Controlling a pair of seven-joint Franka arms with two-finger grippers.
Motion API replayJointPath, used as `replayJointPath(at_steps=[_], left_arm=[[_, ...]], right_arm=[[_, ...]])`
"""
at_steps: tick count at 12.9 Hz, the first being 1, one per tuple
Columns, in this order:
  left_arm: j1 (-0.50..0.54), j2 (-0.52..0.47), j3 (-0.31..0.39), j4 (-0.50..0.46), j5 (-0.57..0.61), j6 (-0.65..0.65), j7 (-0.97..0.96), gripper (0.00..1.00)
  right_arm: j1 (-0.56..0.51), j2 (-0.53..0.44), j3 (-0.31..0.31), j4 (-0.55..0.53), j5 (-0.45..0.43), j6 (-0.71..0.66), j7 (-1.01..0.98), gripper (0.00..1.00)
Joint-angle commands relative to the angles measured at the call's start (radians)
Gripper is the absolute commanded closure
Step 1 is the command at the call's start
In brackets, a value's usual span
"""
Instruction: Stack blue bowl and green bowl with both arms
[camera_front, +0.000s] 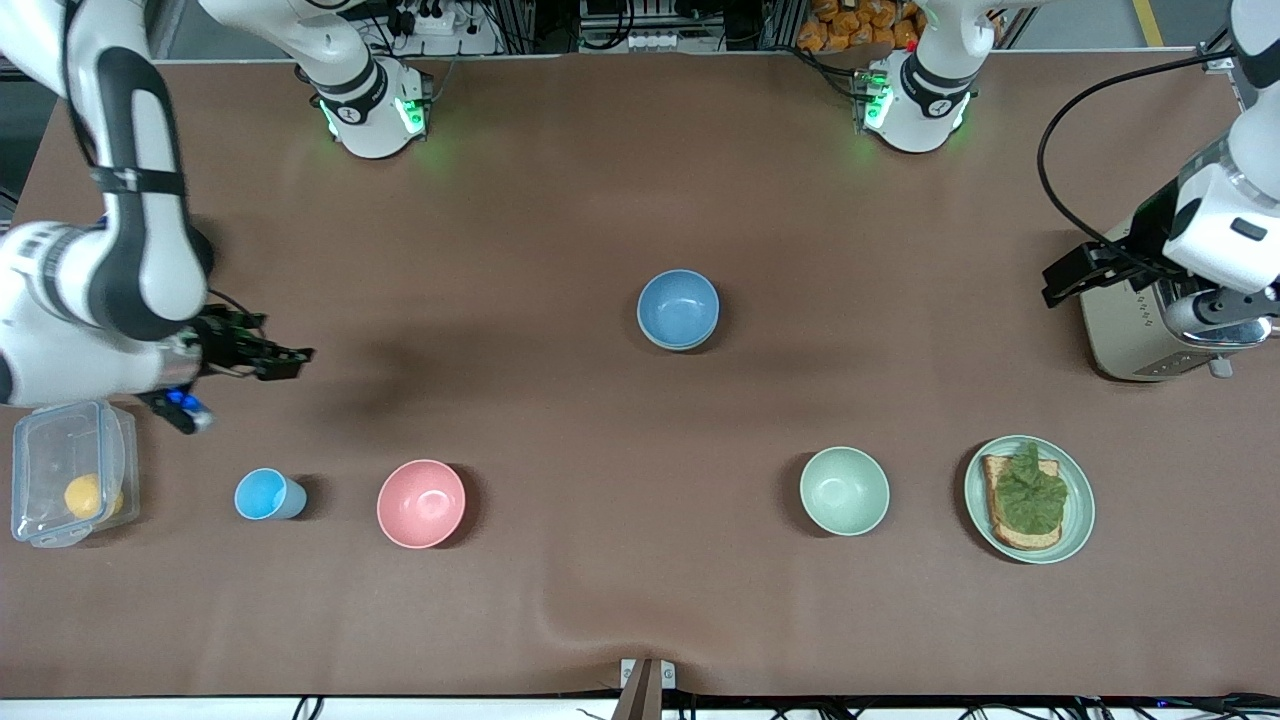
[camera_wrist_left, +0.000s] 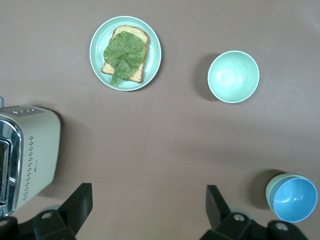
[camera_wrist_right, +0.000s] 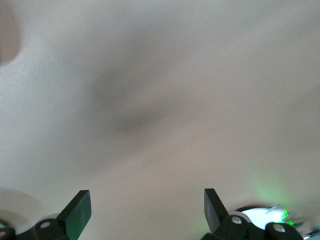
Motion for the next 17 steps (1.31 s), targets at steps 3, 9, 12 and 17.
replayJointPath(at_steps=[3, 9, 12, 17], left_arm=[[-0.008, -0.028, 0.018, 0.0, -0.003, -0.027, 0.062, 0.0], [-0.007, -0.06, 0.021, -0.017, 0.0, -0.054, 0.073, 0.0], [-0.005, -0.063, 0.021, -0.019, 0.0, -0.068, 0.076, 0.0], [-0.003, -0.06, 0.019, -0.008, 0.011, -0.066, 0.148, 0.0]], right_arm=[[-0.196, -0.206, 0.234, -0.005, -0.19, -0.009, -0.106, 0.0], [-0.338, -0.288, 0.444, 0.178, -0.212, -0.009, -0.215, 0.0], [-0.361, -0.311, 0.516, 0.191, -0.239, -0.023, -0.207, 0.0], [-0.336, -0.328, 0.484, 0.189, -0.239, 0.019, -0.204, 0.0]])
